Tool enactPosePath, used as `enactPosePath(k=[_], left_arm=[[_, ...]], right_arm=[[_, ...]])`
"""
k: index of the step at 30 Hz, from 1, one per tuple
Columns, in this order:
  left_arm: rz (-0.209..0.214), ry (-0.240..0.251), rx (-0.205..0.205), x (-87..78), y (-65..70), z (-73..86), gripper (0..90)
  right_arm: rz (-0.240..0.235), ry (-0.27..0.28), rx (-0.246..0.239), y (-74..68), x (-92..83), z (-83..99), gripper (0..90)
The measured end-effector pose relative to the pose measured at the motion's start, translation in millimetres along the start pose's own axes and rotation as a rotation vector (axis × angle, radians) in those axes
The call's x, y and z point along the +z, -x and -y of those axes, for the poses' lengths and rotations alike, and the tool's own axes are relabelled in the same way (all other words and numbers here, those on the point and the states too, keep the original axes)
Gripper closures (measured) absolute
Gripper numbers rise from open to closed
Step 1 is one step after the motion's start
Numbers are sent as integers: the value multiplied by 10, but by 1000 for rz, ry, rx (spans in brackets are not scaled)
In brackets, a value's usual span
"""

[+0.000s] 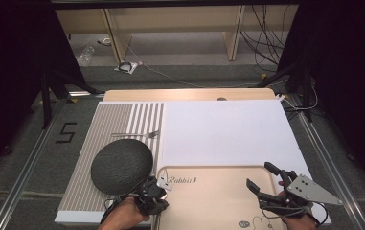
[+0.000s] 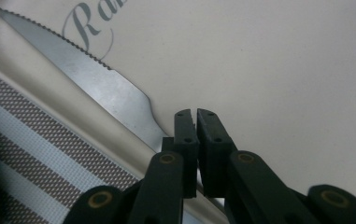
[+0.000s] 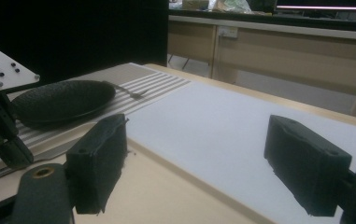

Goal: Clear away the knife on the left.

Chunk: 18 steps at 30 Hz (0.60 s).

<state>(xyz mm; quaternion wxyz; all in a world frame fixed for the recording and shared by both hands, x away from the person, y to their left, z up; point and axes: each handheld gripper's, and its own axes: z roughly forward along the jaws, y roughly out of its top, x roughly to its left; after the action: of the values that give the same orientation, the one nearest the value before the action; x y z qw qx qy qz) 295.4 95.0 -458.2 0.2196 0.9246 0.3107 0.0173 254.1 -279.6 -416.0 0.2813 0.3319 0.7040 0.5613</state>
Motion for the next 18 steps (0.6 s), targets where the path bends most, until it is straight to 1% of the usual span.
enactPosePath(k=[2, 3, 4, 5, 6, 7, 8, 9, 10, 11, 12, 13, 14, 15, 18], left_arm=[[-3, 18, 2, -25, -23, 3, 848], [-3, 18, 2, -25, -23, 3, 822], [6, 39, -5, -39, -32, 1, 800], [14, 44, -3, -55, -44, -1, 800], [23, 62, -7, -79, -53, -8, 778], [23, 72, -8, -94, -57, -13, 724], [22, 85, -12, -114, -59, -18, 699], [12, 127, -5, -161, -60, -24, 682], [12, 127, -5, -161, -60, -24, 654], [13, 141, -6, -185, -61, -29, 654], [5, 154, -11, -223, -63, -41, 562], [5, 154, -11, -223, -63, -41, 531], [-11, 175, -14, -255, -76, -44, 503], [-11, 175, -14, -255, -76, -44, 481], [-19, 231, -33, -306, -117, -39, 464]], right_arm=[[0, 0, 0, 0, 1, 0, 223], [0, 0, 0, 0, 1, 0, 223], [0, -1, -1, -1, 0, -1, 223], [0, -1, -1, -1, 0, -1, 223], [0, -3, -1, -1, -2, -2, 223], [0, -1, 0, 0, -1, -1, 223], [1, -1, 0, 1, -1, 0, 223], [0, 1, -1, 2, 0, 1, 223], [0, 1, -1, 2, 0, 1, 223], [0, -2, -2, 3, -2, 0, 223], [-1, -2, -1, 2, -3, 0, 223], [-1, -1, 0, 0, -3, 0, 223], [-2, -1, -2, 0, -4, 1, 223], [-2, -1, -2, 0, -4, 1, 223], [-1, 0, 1, 3, -6, 1, 223]])
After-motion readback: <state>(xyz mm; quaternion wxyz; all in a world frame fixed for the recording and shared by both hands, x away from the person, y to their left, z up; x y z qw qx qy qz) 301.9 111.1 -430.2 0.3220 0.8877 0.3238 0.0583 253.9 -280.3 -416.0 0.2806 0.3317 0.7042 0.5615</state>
